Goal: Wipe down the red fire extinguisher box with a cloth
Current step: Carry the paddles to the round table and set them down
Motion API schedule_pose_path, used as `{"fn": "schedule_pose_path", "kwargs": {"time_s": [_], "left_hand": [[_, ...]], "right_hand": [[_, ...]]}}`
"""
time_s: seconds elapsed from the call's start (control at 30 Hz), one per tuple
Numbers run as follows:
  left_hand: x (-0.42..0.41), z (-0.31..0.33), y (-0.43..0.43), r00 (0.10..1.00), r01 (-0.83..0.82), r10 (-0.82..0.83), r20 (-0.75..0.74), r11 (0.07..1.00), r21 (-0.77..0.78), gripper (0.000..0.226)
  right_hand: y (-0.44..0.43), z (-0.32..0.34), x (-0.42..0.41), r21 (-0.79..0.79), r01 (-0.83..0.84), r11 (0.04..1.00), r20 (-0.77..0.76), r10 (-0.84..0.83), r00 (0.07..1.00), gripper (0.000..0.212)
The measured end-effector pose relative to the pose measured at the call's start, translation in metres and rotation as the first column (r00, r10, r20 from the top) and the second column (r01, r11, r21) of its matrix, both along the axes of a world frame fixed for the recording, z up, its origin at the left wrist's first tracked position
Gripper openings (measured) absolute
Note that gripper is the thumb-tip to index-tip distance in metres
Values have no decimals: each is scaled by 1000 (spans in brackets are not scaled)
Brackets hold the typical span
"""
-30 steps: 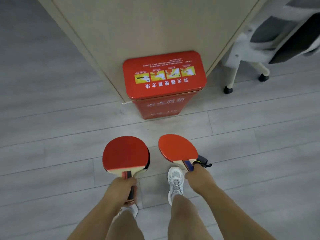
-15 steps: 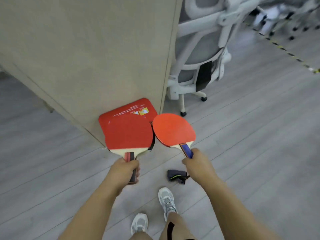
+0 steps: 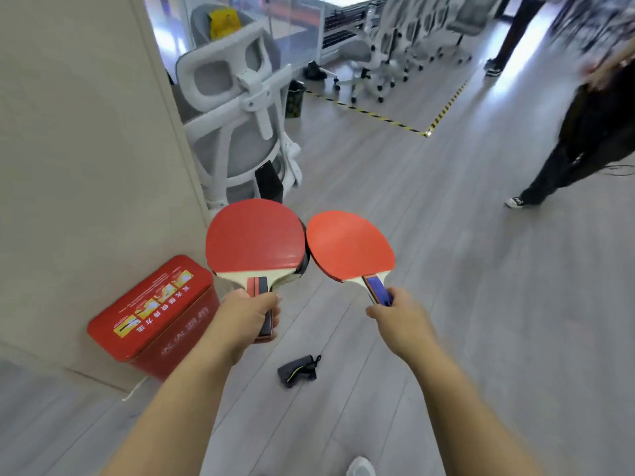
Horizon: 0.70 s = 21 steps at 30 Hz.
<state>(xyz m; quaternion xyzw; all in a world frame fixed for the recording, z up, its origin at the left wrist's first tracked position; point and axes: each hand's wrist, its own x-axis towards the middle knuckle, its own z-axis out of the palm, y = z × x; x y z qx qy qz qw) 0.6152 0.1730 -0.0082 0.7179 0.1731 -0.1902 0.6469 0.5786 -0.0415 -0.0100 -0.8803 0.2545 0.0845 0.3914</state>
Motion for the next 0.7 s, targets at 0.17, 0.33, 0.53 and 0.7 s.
{"fn": "schedule_pose_path", "kwargs": {"time_s": [0.17,0.33,0.53,0.7], "left_hand": [[3,18,-94,990,141,-141,30,990,-1,10],[-3,25,-209,956,287,-287,55,958,-11,9],[-18,27,-347,874,484,-483,52,875,-14,10],[-23,26,-458,760,650,-649,33,759,-34,7]], "right_hand": [[-86,19,-28,9,140,990,78,-140,987,12],[-188,26,-59,9,270,963,119,-269,956,18],[-299,30,-111,18,480,877,133,-478,868,16],[-382,26,-154,50,658,751,135,-658,741,18]]}}
